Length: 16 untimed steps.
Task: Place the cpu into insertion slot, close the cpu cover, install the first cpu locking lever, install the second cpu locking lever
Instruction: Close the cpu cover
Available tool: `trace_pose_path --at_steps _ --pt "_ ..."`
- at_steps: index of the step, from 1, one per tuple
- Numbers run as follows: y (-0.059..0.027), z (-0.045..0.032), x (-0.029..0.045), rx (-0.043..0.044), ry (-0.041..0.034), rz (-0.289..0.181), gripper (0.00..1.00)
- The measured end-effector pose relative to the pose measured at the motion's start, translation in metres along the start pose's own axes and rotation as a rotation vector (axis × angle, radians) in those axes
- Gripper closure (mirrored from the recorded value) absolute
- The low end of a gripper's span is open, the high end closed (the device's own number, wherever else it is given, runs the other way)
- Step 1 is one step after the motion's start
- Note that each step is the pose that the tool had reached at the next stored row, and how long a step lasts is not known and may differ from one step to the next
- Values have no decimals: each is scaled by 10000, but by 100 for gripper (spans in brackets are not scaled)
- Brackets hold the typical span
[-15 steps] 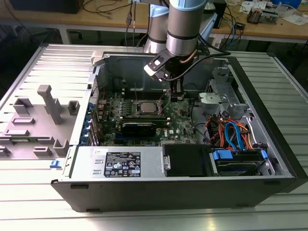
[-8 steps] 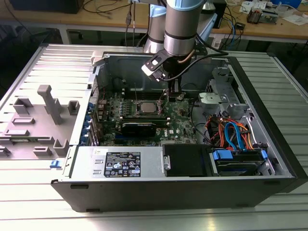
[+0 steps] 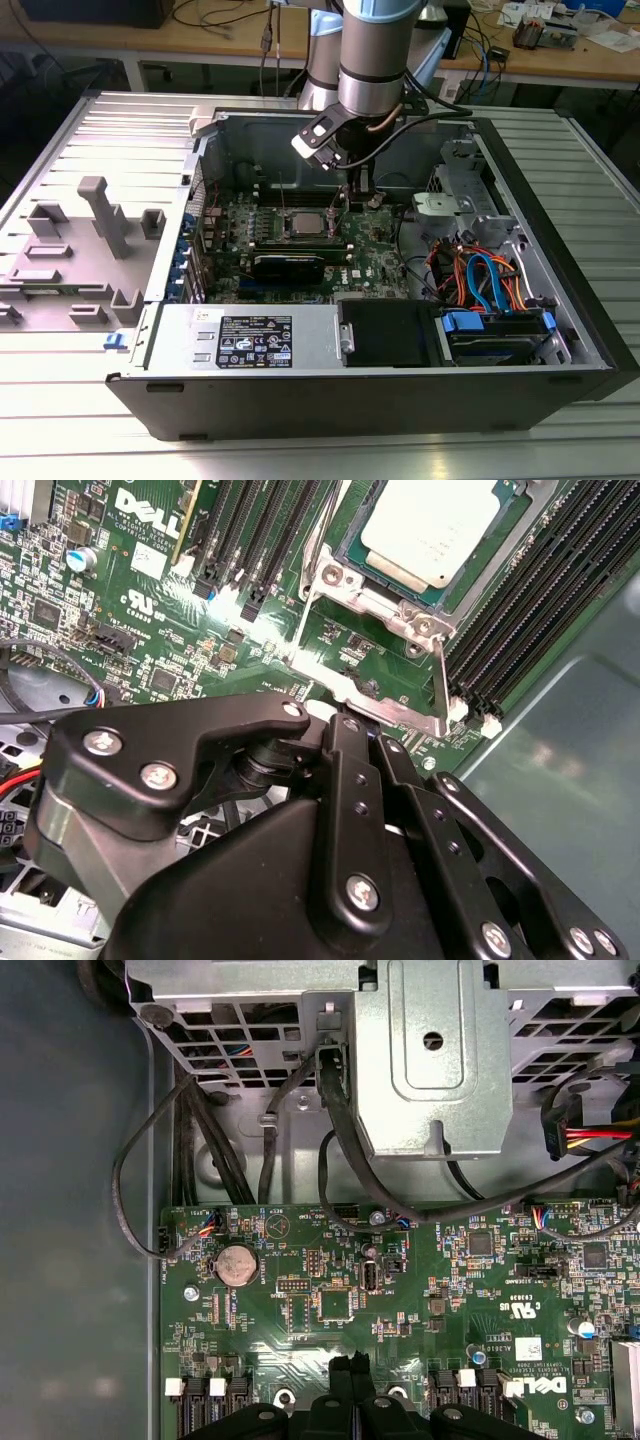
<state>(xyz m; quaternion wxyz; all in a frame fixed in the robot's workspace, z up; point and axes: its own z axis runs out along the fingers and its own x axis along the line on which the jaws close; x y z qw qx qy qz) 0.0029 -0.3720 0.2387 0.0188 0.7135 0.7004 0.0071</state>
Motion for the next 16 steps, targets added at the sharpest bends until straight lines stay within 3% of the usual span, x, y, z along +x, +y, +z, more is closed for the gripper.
trace_pose_path --at_steps 14,16 --pt "-91 -3 -2 1 0 0 89" --pt "-141 -5 -3 0 -1 0 89"
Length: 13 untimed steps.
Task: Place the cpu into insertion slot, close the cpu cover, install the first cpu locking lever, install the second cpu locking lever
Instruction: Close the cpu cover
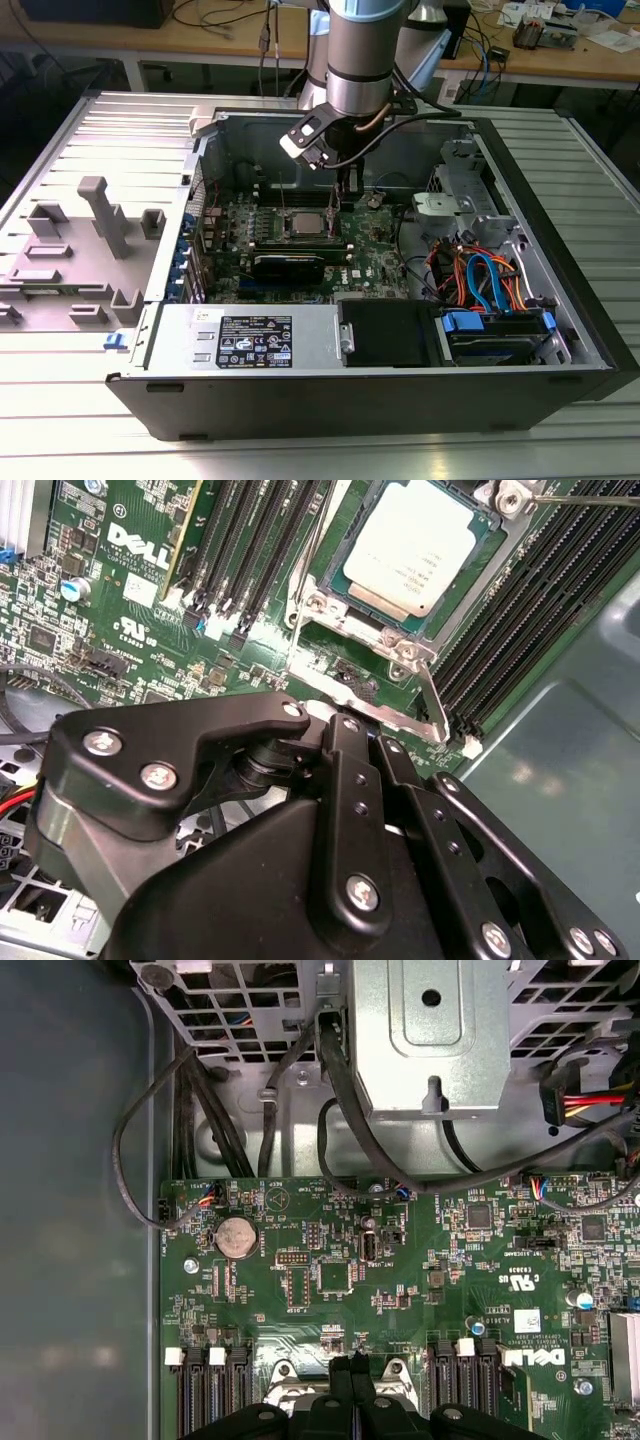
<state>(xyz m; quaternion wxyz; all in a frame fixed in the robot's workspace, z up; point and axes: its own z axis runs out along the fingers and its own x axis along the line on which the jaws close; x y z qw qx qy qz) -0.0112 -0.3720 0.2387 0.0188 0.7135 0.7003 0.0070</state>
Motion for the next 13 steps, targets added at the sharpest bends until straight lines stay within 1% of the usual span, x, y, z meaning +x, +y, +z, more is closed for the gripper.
trace_pose_path --at_steps 7,13 --pt "-8 0 0 0 1 3 89" --pt "-52 -1 -1 0 1 0 89"
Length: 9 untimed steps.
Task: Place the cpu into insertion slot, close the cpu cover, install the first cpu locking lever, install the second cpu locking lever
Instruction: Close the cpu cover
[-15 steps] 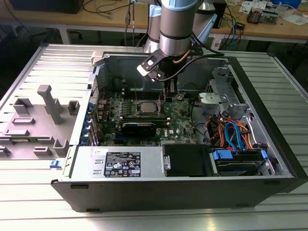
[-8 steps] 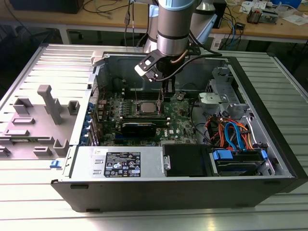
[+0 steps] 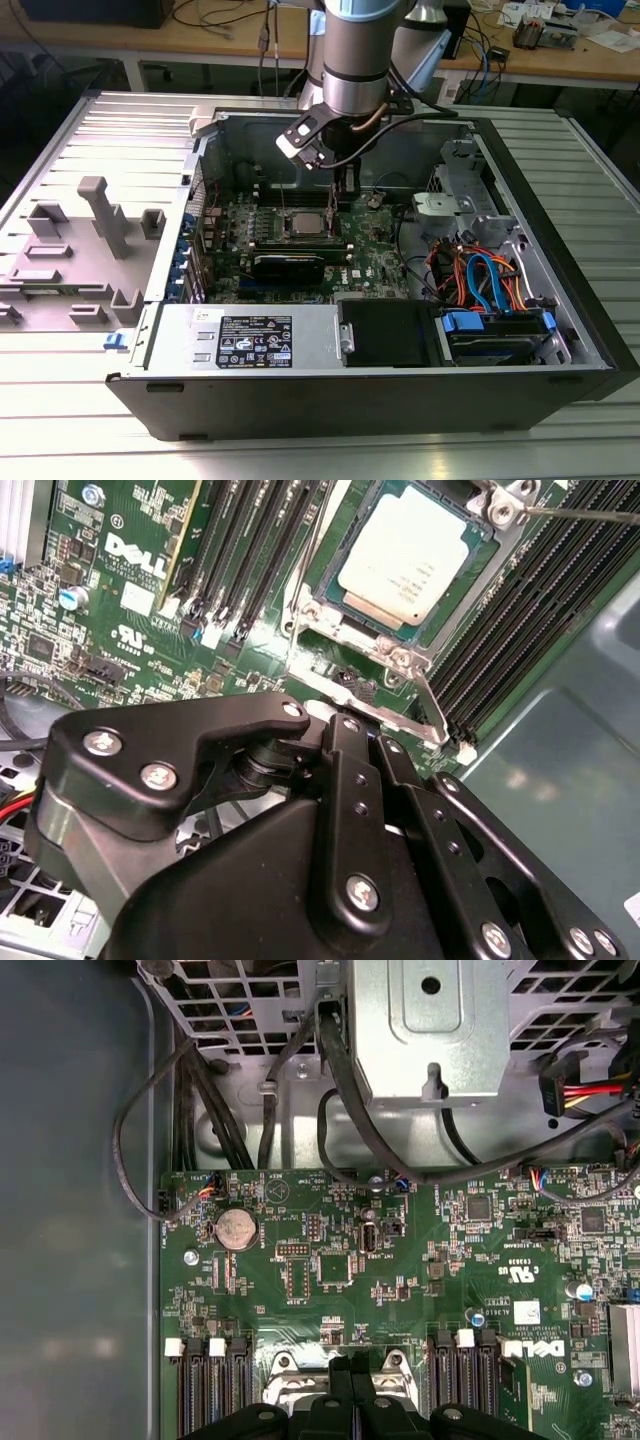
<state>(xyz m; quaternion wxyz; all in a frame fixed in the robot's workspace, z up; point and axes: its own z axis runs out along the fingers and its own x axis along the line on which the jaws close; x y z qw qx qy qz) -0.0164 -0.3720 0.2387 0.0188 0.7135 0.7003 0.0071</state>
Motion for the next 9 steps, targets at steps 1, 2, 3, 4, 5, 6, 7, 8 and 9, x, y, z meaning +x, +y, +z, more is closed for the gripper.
trace_pose_path --at_steps 1,2,3,4,5,6,7,8,9 --pt "-7 0 0 0 0 0 89" --pt "-15 -1 0 0 -1 0 89" --pt "-26 -1 0 0 0 0 89" --pt "-35 -1 -1 0 0 -1 89" --pt "-40 -1 -1 0 0 0 89" --pt "-46 -2 -1 0 -1 0 89" --pt "-51 -2 -1 0 0 1 89" --pt "-53 -2 -1 0 0 -1 89" --pt "-53 -2 -1 0 -1 -2 89"
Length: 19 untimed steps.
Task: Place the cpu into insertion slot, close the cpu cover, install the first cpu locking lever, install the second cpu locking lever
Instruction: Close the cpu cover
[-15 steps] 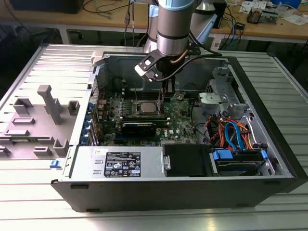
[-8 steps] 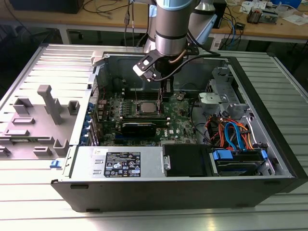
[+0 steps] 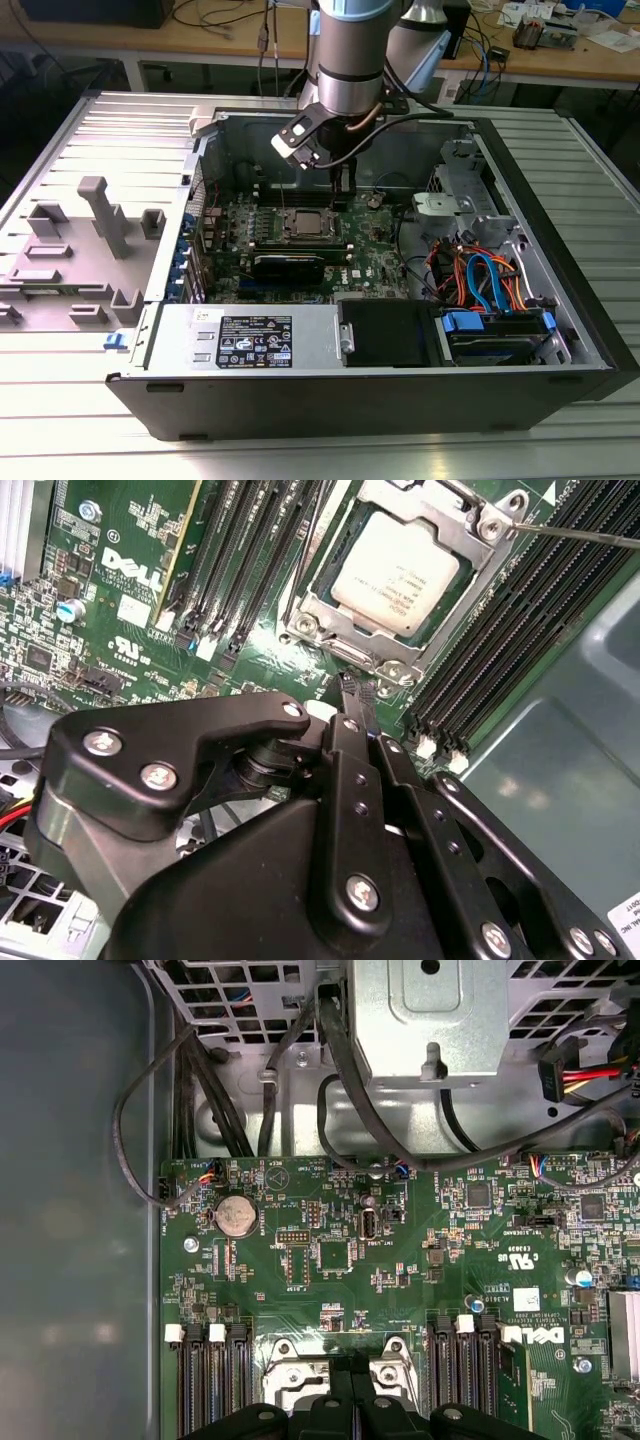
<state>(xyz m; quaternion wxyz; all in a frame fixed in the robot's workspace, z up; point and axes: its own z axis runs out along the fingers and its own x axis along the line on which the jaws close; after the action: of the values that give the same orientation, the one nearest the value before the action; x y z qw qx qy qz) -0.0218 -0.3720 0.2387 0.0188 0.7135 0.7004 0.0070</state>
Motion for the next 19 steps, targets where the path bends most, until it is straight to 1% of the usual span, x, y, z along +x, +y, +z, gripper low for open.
trace_pose_path --at_steps 4,5,8,9,10,12,18,19 --pt "-4 0 0 -1 3 3 89" --pt "-14 1 -2 0 18 4 89" --pt "-95 3 -4 0 20 2 89" --pt "-141 5 -5 0 21 2 89" --pt "-159 6 -6 -1 23 2 89" --pt "-178 7 -8 0 24 3 89" --pt "-192 8 -12 0 28 2 89" --pt "-215 10 -12 0 28 2 89"
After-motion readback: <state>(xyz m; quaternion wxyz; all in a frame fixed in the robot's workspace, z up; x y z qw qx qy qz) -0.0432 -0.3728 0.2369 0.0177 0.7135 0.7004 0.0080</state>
